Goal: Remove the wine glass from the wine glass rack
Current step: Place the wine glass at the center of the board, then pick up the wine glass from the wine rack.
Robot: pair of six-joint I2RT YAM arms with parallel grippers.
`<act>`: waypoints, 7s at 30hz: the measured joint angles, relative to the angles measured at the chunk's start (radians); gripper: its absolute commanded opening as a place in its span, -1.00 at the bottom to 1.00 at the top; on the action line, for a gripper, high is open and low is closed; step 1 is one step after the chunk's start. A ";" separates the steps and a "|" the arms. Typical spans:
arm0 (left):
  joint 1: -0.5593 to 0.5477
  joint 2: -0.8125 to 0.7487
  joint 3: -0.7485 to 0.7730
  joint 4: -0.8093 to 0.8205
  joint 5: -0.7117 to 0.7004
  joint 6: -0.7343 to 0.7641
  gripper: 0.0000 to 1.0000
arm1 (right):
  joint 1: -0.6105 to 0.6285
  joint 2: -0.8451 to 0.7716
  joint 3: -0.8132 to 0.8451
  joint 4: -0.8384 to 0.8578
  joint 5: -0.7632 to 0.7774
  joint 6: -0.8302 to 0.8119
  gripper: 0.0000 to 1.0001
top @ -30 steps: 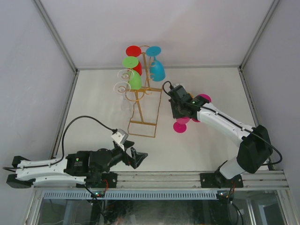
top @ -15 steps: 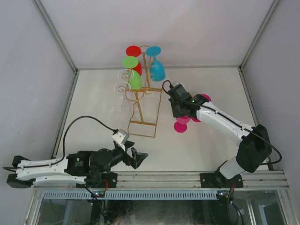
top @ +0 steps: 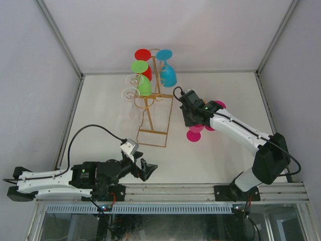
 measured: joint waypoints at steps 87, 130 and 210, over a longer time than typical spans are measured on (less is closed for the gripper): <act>1.041 -0.399 0.103 -0.316 0.369 -0.006 1.00 | -0.360 0.242 0.536 0.548 -0.493 0.653 0.15; 1.041 -0.366 0.101 -0.303 0.446 0.001 1.00 | -0.360 0.500 0.863 0.374 -0.556 0.652 -0.28; 1.041 -0.359 0.101 -0.303 0.439 0.001 1.00 | -0.326 0.579 1.026 0.249 -0.492 0.618 -1.00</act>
